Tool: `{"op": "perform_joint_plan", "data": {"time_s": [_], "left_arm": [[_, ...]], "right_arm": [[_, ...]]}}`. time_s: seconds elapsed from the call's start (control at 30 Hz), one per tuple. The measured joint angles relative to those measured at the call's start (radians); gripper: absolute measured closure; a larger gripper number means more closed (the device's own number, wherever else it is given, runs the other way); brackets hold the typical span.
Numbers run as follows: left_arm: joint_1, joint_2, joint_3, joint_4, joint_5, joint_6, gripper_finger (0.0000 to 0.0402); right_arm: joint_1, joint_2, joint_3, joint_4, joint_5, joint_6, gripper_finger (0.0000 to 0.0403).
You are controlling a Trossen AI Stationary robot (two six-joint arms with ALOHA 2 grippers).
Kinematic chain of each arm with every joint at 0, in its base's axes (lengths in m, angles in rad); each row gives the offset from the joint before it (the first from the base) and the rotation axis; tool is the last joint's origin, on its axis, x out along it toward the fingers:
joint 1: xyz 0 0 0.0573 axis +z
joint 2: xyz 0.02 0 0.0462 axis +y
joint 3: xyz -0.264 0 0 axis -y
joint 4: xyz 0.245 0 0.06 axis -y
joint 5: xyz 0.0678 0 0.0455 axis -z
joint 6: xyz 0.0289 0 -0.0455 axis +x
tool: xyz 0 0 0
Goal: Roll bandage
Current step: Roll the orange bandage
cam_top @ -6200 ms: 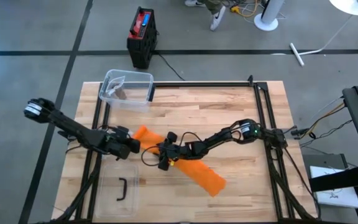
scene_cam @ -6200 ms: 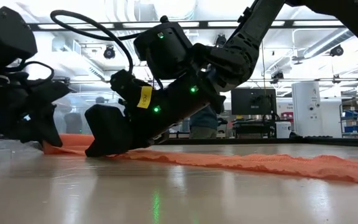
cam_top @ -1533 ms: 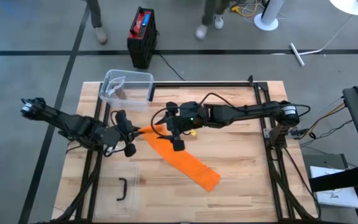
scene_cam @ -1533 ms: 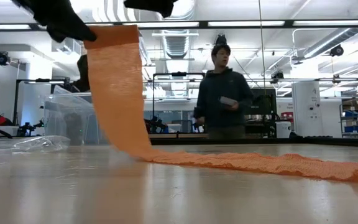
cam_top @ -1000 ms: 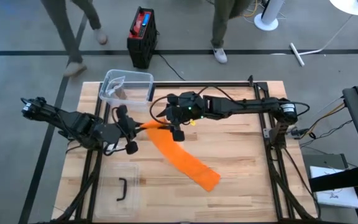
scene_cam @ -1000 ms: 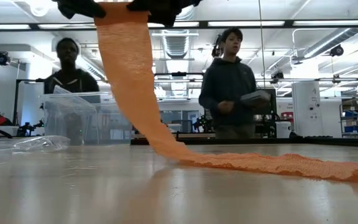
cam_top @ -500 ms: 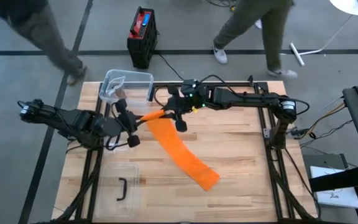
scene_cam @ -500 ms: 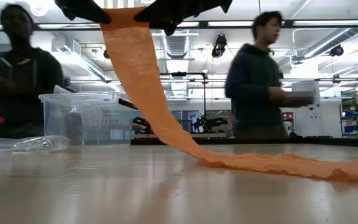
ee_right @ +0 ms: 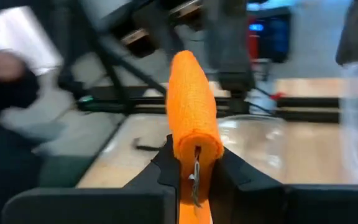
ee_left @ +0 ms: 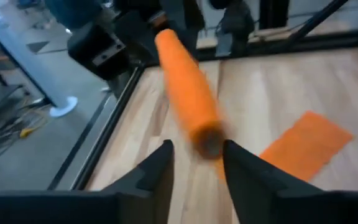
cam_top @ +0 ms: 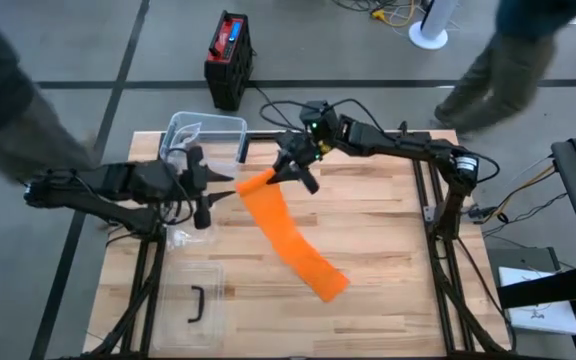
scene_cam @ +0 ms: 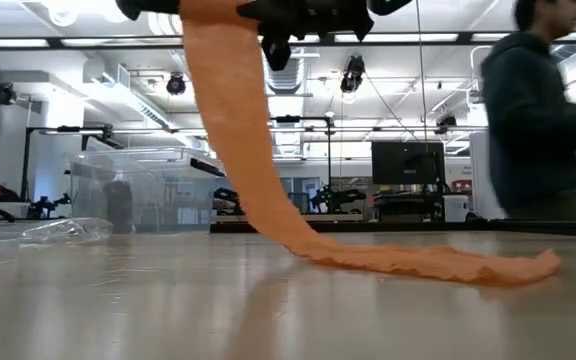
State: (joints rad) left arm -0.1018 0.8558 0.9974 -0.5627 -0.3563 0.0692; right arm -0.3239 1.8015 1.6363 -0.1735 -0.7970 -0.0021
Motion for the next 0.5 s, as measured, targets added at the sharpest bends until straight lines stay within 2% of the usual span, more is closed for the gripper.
{"op": "perform_joint_plan", "data": {"time_s": [0.1, 0.23, 0.4, 0.5], "left_arm": [[0.019, -0.006, 0.006, 0.018, 0.029, -0.017, 0.0242], [0.023, 0.005, 0.003, 0.066, 0.045, -0.047, 0.0203], [0.026, 0.041, 0.001, 0.149, 0.167, -0.054, 0.0165], [0.031, 0.064, 0.0, 0.172, 0.137, -0.048, 0.0154]], "right_arm": [[-0.016, -0.001, 0.022, -0.003, -0.108, -0.054, 0.036], [-0.034, -0.001, 0.057, -0.044, -0.121, -0.138, 0.0362], [-0.063, -0.001, 0.101, -0.122, -0.151, -0.256, 0.0363], [-0.086, -0.002, 0.119, -0.129, -0.151, -0.253, 0.0363]]}}
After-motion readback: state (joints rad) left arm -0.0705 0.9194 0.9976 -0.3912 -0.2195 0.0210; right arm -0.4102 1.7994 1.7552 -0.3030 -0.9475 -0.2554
